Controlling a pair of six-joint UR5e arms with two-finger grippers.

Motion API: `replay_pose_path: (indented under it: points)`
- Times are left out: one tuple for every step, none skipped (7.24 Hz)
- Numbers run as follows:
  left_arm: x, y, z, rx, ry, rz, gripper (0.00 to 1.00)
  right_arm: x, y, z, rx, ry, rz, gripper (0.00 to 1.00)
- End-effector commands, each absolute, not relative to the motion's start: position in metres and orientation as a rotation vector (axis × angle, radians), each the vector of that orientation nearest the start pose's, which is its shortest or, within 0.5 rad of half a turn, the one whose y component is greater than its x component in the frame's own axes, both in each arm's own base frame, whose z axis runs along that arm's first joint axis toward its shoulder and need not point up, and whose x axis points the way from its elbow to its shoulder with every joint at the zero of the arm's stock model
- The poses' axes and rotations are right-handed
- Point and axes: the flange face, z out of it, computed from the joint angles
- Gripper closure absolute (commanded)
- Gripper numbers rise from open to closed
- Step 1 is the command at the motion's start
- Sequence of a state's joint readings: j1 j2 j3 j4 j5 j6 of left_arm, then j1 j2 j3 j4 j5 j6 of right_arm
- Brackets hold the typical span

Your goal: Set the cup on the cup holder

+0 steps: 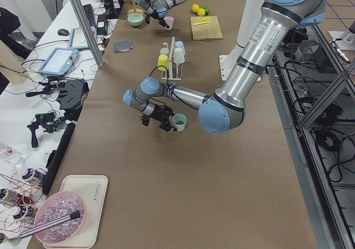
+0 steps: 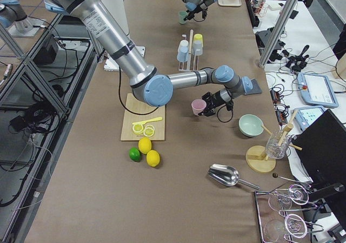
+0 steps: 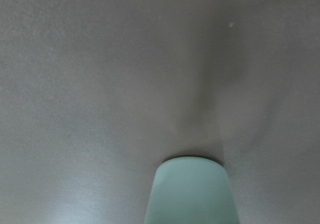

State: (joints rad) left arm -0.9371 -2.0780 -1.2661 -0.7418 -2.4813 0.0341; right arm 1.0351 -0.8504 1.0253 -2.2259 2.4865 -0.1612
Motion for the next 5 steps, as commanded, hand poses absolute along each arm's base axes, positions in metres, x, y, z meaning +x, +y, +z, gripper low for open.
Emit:
replay_pose_path:
  points:
    - [0.342,-0.537,0.565,-0.834,0.662,0.324,0.44,-0.304,-0.676,0.445,-0.355,-1.031,-0.523,0.62]
    - [0.344,-0.537,0.564,-0.842,0.689,0.310,0.65,-0.294,-0.684,0.419,-0.182,-1.142,-0.593,0.62]
    - [0.343,-0.537,0.564,-0.846,0.697,0.301,0.79,-0.291,-0.683,0.411,-0.027,-1.271,-0.680,0.62]
    - [0.342,-0.535,0.565,-0.849,0.696,0.296,1.00,-0.279,-0.679,0.415,0.052,-1.402,-0.719,0.61]
    - [0.339,-0.536,0.567,-0.860,0.682,0.257,1.00,-0.256,-0.683,0.400,0.121,-1.509,-0.737,0.61]
